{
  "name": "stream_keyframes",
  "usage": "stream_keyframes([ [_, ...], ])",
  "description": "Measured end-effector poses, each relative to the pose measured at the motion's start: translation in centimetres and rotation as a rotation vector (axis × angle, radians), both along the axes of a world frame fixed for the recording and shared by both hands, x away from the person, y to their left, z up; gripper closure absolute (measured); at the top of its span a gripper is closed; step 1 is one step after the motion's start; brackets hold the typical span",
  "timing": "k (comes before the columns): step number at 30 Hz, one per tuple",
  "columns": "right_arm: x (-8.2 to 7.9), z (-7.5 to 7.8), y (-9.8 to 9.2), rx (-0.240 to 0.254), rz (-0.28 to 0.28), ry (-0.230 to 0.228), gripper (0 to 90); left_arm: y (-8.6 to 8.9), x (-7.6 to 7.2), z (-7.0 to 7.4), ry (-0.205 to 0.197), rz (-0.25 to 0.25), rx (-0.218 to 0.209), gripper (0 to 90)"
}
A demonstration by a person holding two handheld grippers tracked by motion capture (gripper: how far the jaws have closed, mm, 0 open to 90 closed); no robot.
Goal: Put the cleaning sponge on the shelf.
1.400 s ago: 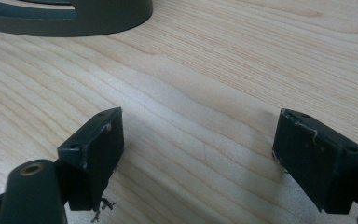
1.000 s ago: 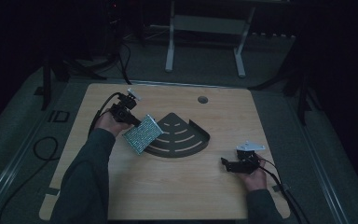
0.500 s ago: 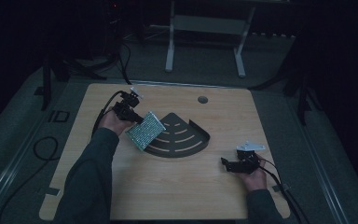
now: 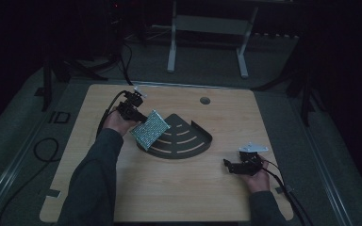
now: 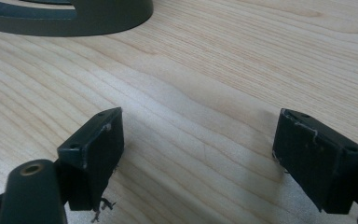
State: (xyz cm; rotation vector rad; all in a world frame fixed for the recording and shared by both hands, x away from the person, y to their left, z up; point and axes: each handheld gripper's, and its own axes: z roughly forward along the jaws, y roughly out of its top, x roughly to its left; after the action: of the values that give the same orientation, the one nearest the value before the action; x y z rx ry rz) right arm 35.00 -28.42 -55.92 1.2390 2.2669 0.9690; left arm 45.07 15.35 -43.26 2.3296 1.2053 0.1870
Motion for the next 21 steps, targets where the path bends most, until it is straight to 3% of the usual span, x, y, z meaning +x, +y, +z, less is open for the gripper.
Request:
stream_keyframes([
  [9, 0.0, 0.0, 0.0, 0.0, 0.0, 0.0, 15.9, -0.37, 0.42, -0.26, -0.009, 0.015, -0.012, 89.7],
  [21, 0.0, 0.0, -0.01, 0.0, 0.001, 0.0, 15.9, -0.88, 1.02, -0.86, -0.033, 0.024, 0.004, 89.7],
])
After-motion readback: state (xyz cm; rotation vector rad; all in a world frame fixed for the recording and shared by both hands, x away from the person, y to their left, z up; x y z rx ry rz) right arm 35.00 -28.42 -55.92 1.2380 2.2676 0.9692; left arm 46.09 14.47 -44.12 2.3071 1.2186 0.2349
